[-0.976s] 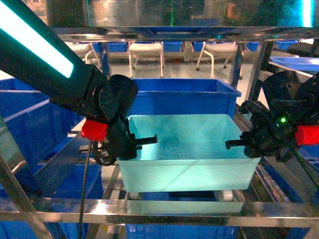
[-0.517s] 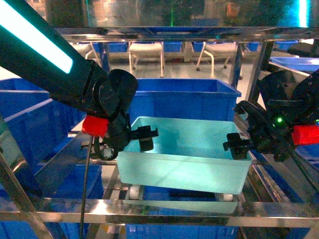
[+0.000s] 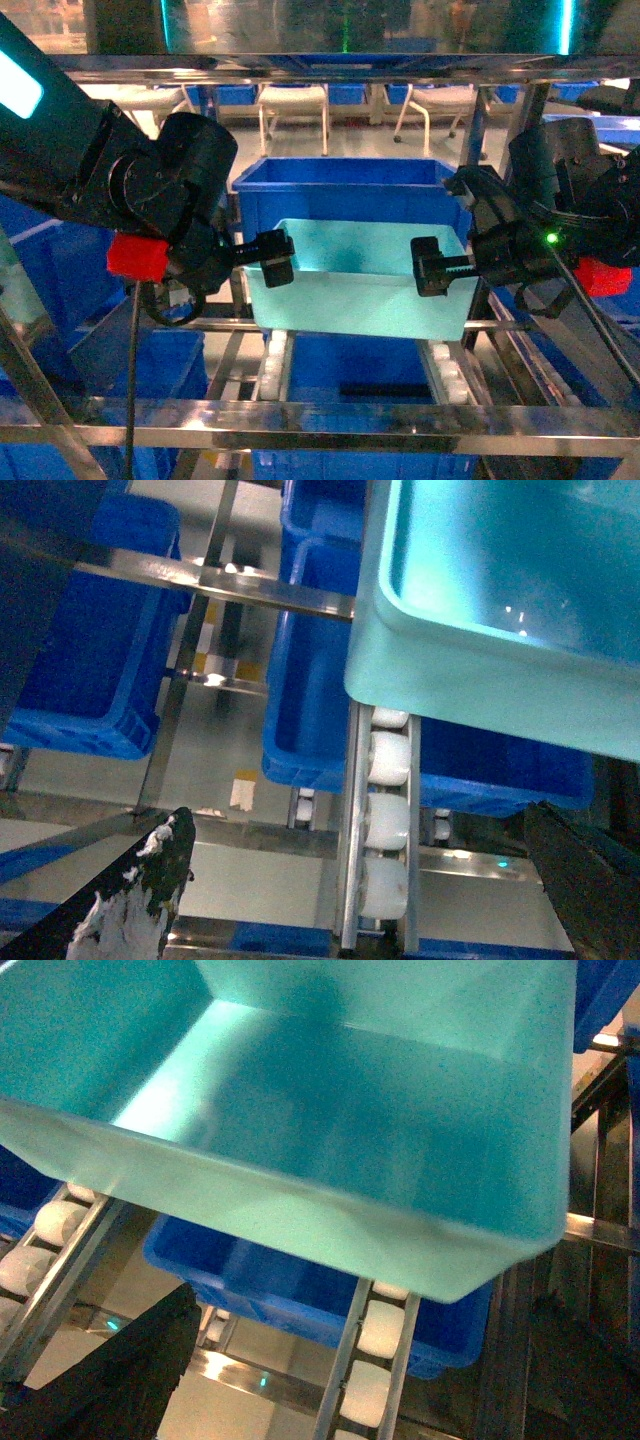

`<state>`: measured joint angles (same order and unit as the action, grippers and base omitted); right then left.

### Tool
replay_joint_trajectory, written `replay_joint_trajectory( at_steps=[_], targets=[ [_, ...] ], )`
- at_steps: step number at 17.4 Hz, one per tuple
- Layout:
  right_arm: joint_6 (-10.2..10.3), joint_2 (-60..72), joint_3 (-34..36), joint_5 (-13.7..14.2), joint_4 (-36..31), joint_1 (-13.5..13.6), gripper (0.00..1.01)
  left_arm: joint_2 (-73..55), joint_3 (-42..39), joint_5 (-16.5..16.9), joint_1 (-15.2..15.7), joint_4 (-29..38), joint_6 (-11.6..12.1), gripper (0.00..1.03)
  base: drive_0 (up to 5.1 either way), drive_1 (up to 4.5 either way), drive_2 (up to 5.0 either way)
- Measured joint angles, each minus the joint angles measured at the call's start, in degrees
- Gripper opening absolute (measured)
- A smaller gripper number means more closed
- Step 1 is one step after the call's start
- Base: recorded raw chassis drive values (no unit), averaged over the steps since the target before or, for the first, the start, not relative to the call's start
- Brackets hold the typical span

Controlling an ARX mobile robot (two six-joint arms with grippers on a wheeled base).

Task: Organize blue bins on left shelf correctly

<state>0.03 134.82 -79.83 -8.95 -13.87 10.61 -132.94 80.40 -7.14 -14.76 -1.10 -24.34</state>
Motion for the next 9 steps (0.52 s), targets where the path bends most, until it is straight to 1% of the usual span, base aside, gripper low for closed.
replay_joint_trajectory(
  at_steps=[2,3,6,7,9],
  targets=[
    [0.5,-0.8,1.9,-0.6,-0.9,-0.2,0.98,0.8,-2.1,0.0,0.0,-0.5,-0.8,0.98,0.0,0.00,0.0],
    [0.7,-1.8,3.2,-0.5,-0.4,-0.2,0.98,1.8,-3.0,0.0,-0.2,-0.5,-1.2,0.98,0.0,0.00,0.0],
    [1.7,-5.4,8.5,-0.6,-0.9,-0.7,0.98,5.3,-7.1,0.0,-1.3,0.4,-2.5,0.98,0.0,0.00,0.0],
    [2.3,-6.0,9.5,-0.6,-1.0,-0.9,0.98,6.0,-8.5,0.0,-1.4,-0.6,-2.7,0.98,0.0,0.00,0.0],
    [3.0,-6.1,9.6,-0.6,-1.0,-0.9,0.98,6.1,-8.8,0.1,-1.7,-0.4,-2.9,0.98,0.0,0.00,0.0]
  ],
)
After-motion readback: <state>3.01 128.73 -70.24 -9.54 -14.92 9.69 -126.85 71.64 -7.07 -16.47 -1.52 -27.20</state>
